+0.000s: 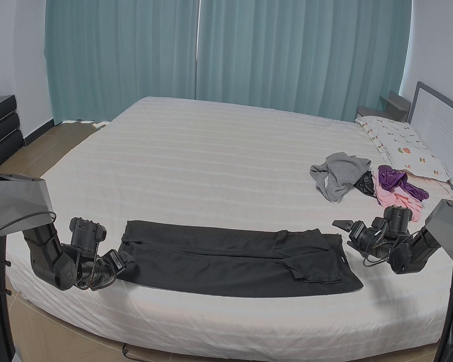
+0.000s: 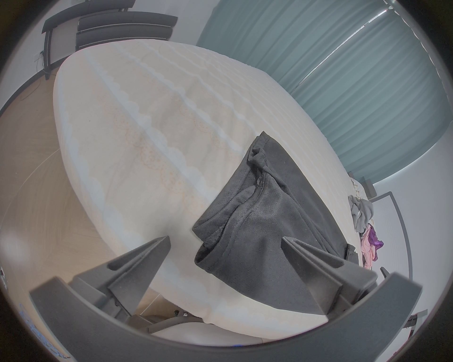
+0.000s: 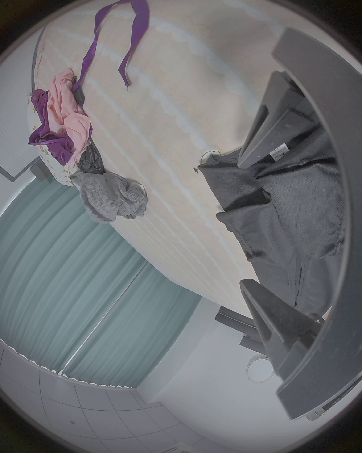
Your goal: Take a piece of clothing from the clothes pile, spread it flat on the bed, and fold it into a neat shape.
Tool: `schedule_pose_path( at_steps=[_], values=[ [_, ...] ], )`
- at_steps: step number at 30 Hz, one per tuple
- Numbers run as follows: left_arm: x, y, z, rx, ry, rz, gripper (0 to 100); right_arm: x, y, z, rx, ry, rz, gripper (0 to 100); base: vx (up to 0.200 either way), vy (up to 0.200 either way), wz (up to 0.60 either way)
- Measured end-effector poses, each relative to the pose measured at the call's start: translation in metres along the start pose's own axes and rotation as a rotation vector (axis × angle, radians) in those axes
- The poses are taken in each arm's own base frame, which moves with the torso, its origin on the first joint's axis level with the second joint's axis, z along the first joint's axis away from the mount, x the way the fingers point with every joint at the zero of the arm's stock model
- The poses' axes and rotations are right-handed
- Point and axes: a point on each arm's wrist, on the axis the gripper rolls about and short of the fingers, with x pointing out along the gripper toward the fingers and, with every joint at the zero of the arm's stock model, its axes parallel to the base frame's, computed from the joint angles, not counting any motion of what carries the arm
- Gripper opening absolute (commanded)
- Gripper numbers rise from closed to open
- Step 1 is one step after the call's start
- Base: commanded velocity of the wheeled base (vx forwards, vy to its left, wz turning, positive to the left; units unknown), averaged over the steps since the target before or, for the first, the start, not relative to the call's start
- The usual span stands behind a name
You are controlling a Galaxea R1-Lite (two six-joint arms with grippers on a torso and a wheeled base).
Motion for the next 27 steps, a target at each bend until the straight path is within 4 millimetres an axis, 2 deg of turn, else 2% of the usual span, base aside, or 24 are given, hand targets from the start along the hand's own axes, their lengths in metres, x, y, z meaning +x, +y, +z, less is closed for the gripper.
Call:
schedule_pose_path(
  at_steps=[1, 24, 25, 27],
  values=[
    [0.0001, -0.0001, -0.0003, 0.001, 0.001, 0.000, 0, 0.0000, 0.0000, 0.0000, 0.000, 0.000, 0.000, 100, 0.000, 0.000, 0.00],
    [-0.0010, 0.0047, -0.0004, -0.002, -0.035, 0.062, 0, -0.0003, -0.0005, 0.0005, 0.000, -0.003, -0.002, 100, 0.000, 0.000, 0.00],
    [-0.0012, 0.0046, -0.0003, -0.004, -0.035, 0.062, 100, -0.0003, -0.0005, 0.0005, 0.000, -0.003, -0.002, 100, 0.000, 0.000, 0.00],
    [-0.0016, 0.0039, -0.0001, -0.007, -0.036, 0.060, 100, -0.0003, -0.0005, 0.0005, 0.000, -0.003, -0.002, 100, 0.000, 0.000, 0.00]
  ],
)
